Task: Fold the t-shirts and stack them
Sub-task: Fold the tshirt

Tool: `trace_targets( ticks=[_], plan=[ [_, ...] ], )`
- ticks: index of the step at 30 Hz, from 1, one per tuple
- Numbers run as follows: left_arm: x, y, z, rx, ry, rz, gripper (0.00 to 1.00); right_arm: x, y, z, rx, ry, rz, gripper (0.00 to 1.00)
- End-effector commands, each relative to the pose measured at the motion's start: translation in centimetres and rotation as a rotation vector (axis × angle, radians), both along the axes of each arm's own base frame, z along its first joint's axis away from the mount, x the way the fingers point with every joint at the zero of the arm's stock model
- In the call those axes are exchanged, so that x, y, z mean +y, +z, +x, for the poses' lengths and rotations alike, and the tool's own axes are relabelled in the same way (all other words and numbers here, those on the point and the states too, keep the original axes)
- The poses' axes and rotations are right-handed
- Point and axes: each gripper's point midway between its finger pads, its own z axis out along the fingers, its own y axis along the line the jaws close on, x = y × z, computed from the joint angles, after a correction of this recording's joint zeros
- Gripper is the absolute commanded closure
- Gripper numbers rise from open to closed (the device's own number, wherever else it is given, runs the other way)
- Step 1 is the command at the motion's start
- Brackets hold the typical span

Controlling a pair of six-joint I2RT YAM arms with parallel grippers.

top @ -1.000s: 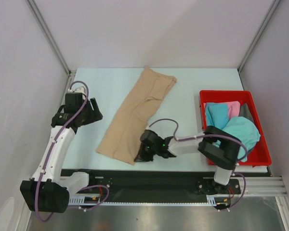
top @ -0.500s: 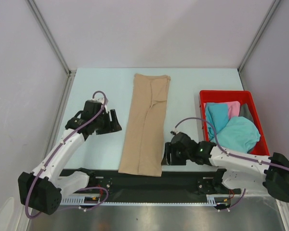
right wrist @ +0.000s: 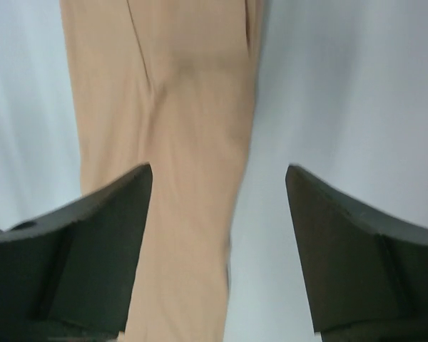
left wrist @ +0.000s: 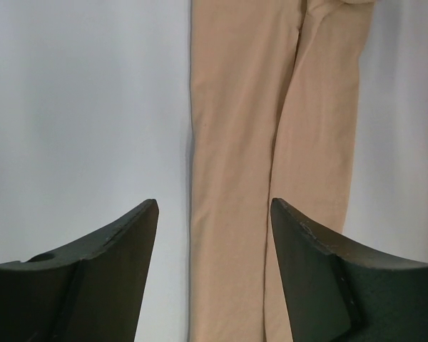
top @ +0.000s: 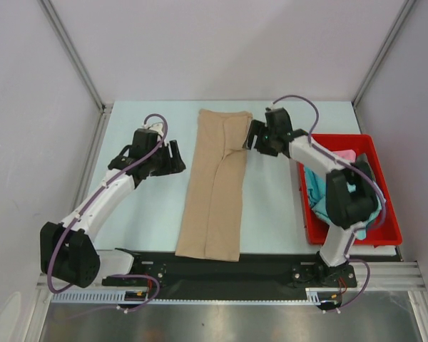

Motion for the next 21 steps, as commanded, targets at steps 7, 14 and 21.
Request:
trace_targets(
  ticks=[7, 14, 21],
  plan=[
    [-0.3, -0.6, -2.7, -0.023, -0.067, -0.029, 0.30, 1.3, -0.7, 15.0, -0.140, 0.019, 0.126, 0.38],
    [-0.2, -1.4, -3.3, -0.011, -0.078, -0.026, 0.30, 2.3, -2.9, 19.0, -0.155, 0.019, 0.131, 0.41],
    [-0.5, -1.3, -2.6, -0.006, -0.085, -0.023, 0.30, 2.2, -5.2, 20.9, -0.147, 0.016, 0.141, 0.41]
  ],
)
